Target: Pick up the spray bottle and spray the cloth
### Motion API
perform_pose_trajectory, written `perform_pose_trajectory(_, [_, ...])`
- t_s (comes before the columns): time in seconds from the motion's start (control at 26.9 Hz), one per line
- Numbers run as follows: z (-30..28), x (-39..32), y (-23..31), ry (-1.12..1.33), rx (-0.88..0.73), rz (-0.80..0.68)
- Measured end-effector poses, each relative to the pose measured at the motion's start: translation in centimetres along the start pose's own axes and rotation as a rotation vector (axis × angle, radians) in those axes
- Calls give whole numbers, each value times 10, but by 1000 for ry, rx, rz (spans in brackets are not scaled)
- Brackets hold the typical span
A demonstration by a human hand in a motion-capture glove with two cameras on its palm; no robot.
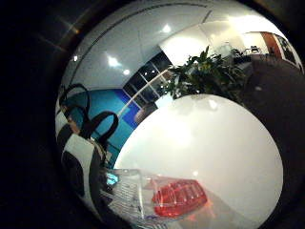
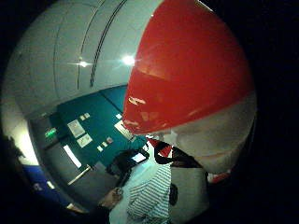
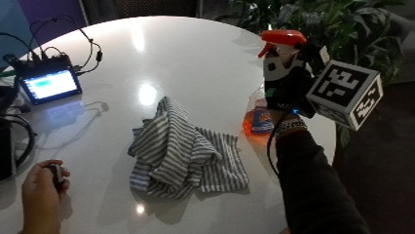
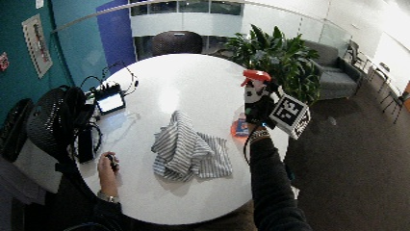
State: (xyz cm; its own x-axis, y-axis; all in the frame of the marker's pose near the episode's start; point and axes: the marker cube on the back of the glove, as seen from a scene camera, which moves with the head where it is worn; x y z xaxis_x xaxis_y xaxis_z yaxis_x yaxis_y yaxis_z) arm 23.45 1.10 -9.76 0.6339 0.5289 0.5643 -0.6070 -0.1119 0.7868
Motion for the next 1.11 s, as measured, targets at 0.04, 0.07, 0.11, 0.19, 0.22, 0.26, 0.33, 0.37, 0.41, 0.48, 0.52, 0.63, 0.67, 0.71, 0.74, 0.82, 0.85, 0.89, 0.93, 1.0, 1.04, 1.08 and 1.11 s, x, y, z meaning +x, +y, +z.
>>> perform_pose_trajectory(0.04, [0,-3,0,4,-23,-24])
perform_pose_trajectory(0.07, [1,-7,0,10,-49,-57])
perform_pose_trajectory(0.11, [1,-13,-1,20,-76,-100])
perform_pose_trajectory(0.19, [3,-27,-2,52,-131,-209])
perform_pose_trajectory(0.22, [4,-36,-4,74,-156,-270])
perform_pose_trajectory(0.26, [6,-45,-5,99,-177,-332])
perform_pose_trajectory(0.33, [8,-61,-6,156,-208,-452])
perform_pose_trajectory(0.37, [9,-68,-6,186,-220,-507])
perform_pose_trajectory(0.41, [11,-74,-5,216,-231,-560])
perform_pose_trajectory(0.48, [13,-85,-3,273,-262,-662])
perform_pose_trajectory(0.52, [15,-90,-1,300,-283,-712])
perform_pose_trajectory(0.63, [24,-101,6,373,-364,-861])
perform_pose_trajectory(0.67, [27,-105,9,397,-390,-910])
perform_pose_trajectory(0.71, [29,-108,12,420,-414,-958])
perform_pose_trajectory(0.74, [31,-113,15,444,-434,-1006])
perform_pose_trajectory(0.82, [34,-121,20,491,-466,-1091])
perform_pose_trajectory(0.85, [34,-124,23,512,-476,-1123])
perform_pose_trajectory(0.89, [34,-126,24,534,-483,-1146])
perform_pose_trajectory(0.93, [34,-126,25,557,-486,-1164])
perform_pose_trajectory(1.0, [36,-127,27,611,-487,-1221])
perform_pose_trajectory(1.04, [39,-128,32,645,-487,-1276])
perform_pose_trajectory(1.08, [42,-130,38,684,-489,-1344])
perform_pose_trajectory(1.11, [43,-132,46,726,-496,-1411])
